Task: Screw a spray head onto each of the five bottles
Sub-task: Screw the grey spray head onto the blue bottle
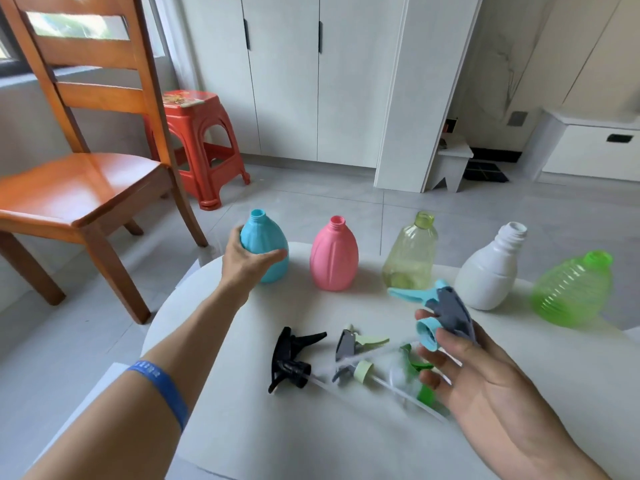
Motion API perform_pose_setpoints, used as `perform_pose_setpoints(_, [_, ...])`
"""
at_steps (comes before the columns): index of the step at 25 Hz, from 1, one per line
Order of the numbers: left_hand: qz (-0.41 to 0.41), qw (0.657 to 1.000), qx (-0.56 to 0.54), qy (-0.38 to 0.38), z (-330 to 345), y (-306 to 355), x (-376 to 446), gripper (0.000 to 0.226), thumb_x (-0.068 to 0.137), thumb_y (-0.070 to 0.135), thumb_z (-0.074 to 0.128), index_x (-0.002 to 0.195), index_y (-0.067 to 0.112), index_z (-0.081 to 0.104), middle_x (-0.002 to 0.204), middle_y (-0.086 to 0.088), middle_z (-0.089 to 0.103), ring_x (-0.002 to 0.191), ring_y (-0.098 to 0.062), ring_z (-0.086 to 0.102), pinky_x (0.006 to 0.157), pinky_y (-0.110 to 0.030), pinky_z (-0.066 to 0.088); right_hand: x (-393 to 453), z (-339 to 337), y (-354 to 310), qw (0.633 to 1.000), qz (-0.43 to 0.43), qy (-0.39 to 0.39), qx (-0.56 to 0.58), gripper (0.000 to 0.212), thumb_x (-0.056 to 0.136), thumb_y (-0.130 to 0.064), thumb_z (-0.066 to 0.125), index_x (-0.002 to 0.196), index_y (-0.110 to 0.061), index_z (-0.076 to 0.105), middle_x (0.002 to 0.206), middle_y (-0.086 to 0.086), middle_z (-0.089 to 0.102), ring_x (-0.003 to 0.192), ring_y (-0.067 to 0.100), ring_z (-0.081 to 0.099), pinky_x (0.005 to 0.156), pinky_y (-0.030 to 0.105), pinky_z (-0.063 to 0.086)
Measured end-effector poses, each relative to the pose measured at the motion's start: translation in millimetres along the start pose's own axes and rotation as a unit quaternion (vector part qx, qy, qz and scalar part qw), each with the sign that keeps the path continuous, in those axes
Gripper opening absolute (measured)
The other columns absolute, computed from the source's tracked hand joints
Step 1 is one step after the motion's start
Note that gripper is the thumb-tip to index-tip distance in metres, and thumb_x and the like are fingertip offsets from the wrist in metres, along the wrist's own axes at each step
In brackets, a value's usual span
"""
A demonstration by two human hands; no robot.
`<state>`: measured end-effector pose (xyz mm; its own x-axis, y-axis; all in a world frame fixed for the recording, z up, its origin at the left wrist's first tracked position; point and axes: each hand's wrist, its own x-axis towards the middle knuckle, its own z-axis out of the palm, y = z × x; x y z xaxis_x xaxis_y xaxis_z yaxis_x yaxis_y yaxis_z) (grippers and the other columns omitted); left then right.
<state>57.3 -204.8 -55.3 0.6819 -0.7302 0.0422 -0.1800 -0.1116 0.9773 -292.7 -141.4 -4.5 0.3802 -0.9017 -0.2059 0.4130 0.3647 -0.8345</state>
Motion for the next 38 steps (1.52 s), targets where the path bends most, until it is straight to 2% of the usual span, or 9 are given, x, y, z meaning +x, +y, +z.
perform_pose_setpoints(3, [0.029, 0.999, 0.016, -0.014, -13, 16, -16, 0.073, 0.058, 0.022, 0.091, 0.121, 0.031, 0.054, 0.101, 0.004, 0.062, 0.096, -0.021, 0.064, 0.065, -0.028, 0.051, -5, -1, -9, 1.000, -0.019, 0.022, -0.011, 0.029, 0.070, -0.011, 0.067, 0.093, -0.024, 0.079, 0.113, -0.001, 0.076, 0.069, 0.013, 0.065, 0.061, 0.028, 0.047])
perform_pose_setpoints(6, [0.097, 0.989, 0.108, -0.015, -28, 42, -46, 0.084, 0.056, 0.024, 0.091, 0.128, 0.038, 0.051, 0.110, 0.001, 0.057, 0.101, -0.024, 0.056, 0.075, -0.034, 0.054, -15, -5, -20, 0.997, -0.069, 0.020, -0.020, 0.028, 0.072, -0.009, 0.064, 0.090, -0.024, 0.079, 0.111, 0.001, 0.076, 0.075, 0.011, 0.070, 0.059, 0.027, 0.051])
perform_pose_setpoints(10, [0.297, 0.892, 0.340, 0.012, -44, 56, -112, 0.090, 0.050, 0.030, 0.087, 0.131, 0.038, 0.048, 0.125, 0.003, 0.053, 0.109, -0.028, 0.044, 0.083, -0.038, 0.039, -30, -7, -32, 0.981, -0.179, 0.017, -0.080, 0.033, 0.074, -0.014, 0.069, 0.106, -0.022, 0.073, 0.112, 0.004, 0.074, 0.084, 0.012, 0.066, 0.063, 0.023, 0.056])
perform_pose_setpoints(13, [0.326, 0.851, 0.411, 0.022, -45, 56, -144, 0.089, 0.052, 0.028, 0.088, 0.133, 0.032, 0.052, 0.132, -0.001, 0.052, 0.118, -0.034, 0.044, 0.079, -0.043, 0.044, -35, 0, -31, 0.967, -0.217, -0.002, -0.131, 0.030, 0.072, -0.016, 0.071, 0.101, -0.026, 0.072, 0.108, 0.002, 0.074, 0.078, 0.013, 0.062, 0.068, 0.022, 0.054])
perform_pose_setpoints(22, [0.341, 0.842, 0.418, -0.008, -29, 62, -165, 0.091, 0.048, 0.023, 0.089, 0.132, 0.024, 0.056, 0.133, -0.007, 0.054, 0.119, -0.036, 0.045, 0.081, -0.048, 0.048, -38, 3, -19, 0.956, -0.226, -0.022, -0.186, 0.028, 0.073, -0.009, 0.075, 0.099, -0.019, 0.070, 0.103, 0.001, 0.076, 0.080, 0.007, 0.068, 0.066, 0.017, 0.054])
perform_pose_setpoints(26, [0.411, 0.812, 0.412, -0.044, -6, 64, -189, 0.093, 0.047, 0.033, 0.087, 0.133, 0.023, 0.051, 0.134, -0.002, 0.054, 0.120, -0.032, 0.045, 0.081, -0.045, 0.045, -29, 3, 0, 0.950, -0.223, -0.028, -0.217, 0.042, 0.082, 0.011, 0.071, 0.097, -0.028, 0.071, 0.106, 0.000, 0.078, 0.097, 0.012, 0.073, 0.084, 0.021, 0.055])
perform_pose_setpoints(29, [0.427, 0.794, 0.428, -0.060, 4, 63, -198, 0.094, 0.048, 0.037, 0.087, 0.134, 0.024, 0.050, 0.135, -0.004, 0.056, 0.119, -0.035, 0.048, 0.079, -0.046, 0.045, -24, -2, 3, 0.945, -0.227, -0.038, -0.231, 0.031, 0.080, -0.002, 0.075, 0.101, -0.024, 0.069, 0.106, 0.004, 0.077, 0.101, 0.020, 0.072, 0.091, 0.031, 0.056])
perform_pose_setpoints(32, [0.410, 0.805, 0.423, -0.070, 5, 67, -200, 0.092, 0.048, 0.035, 0.085, 0.133, 0.025, 0.051, 0.134, -0.002, 0.056, 0.117, -0.035, 0.049, 0.078, -0.045, 0.045, -23, -5, 0, 0.924, -0.248, -0.054, -0.285, 0.028, 0.078, -0.021, 0.074, 0.103, -0.026, 0.064, 0.103, 0.011, 0.073, 0.101, 0.031, 0.068, 0.092, 0.041, 0.053])
perform_pose_setpoints(38, [0.374, 0.839, 0.379, -0.108, 6, 71, -205, 0.088, 0.051, 0.038, 0.081, 0.133, 0.027, 0.054, 0.130, 0.006, 0.056, 0.113, -0.031, 0.050, 0.076, -0.043, 0.046, -22, -4, -7, 0.885, -0.289, -0.091, -0.354, 0.033, 0.079, -0.015, 0.070, 0.105, -0.032, 0.060, 0.106, -0.010, 0.070, 0.097, 0.010, 0.068, 0.087, 0.020, 0.050])
